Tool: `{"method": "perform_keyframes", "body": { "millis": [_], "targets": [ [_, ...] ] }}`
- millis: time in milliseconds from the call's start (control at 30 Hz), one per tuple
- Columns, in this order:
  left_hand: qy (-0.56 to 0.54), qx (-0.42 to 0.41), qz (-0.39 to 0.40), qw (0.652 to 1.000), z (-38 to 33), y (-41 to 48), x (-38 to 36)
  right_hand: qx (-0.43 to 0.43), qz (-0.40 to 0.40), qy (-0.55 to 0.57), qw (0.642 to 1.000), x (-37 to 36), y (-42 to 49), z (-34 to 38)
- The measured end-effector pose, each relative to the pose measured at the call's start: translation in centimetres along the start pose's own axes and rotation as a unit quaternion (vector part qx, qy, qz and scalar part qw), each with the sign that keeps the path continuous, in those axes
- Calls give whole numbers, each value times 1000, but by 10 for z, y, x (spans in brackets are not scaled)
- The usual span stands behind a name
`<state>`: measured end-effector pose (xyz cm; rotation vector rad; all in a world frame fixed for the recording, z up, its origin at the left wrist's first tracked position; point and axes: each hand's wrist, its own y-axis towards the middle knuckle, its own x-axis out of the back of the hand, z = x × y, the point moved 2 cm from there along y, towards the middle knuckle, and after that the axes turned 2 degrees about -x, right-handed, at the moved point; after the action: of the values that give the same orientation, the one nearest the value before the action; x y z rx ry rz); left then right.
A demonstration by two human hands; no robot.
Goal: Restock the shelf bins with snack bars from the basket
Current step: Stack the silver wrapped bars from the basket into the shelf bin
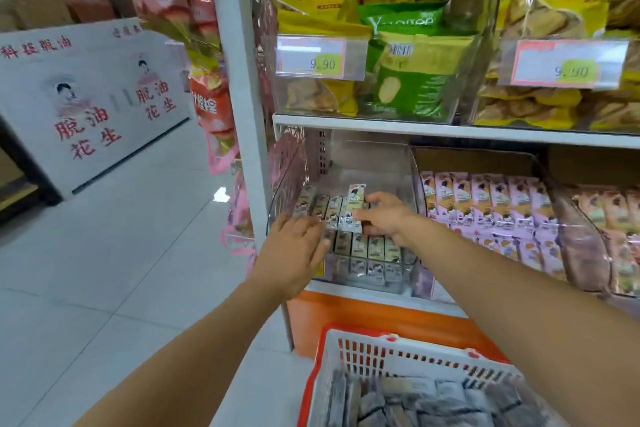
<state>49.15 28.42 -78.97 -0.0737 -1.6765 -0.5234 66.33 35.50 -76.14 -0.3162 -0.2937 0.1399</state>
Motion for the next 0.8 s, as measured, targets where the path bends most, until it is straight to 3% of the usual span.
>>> {"method": "perform_keyframes", "body": {
  "millis": [267,500,800],
  "targets": [
    [79,-14,-20,997,27,-35,-51,23,-81,-127,988,-35,72,-8],
    [73,6,-30,997,24,-34,-55,86,-76,-264,958,-63,95,-11],
    [71,19,-36,997,20,-36,-51,64,72,-396,913,-65,89,-8]
  ]
}}
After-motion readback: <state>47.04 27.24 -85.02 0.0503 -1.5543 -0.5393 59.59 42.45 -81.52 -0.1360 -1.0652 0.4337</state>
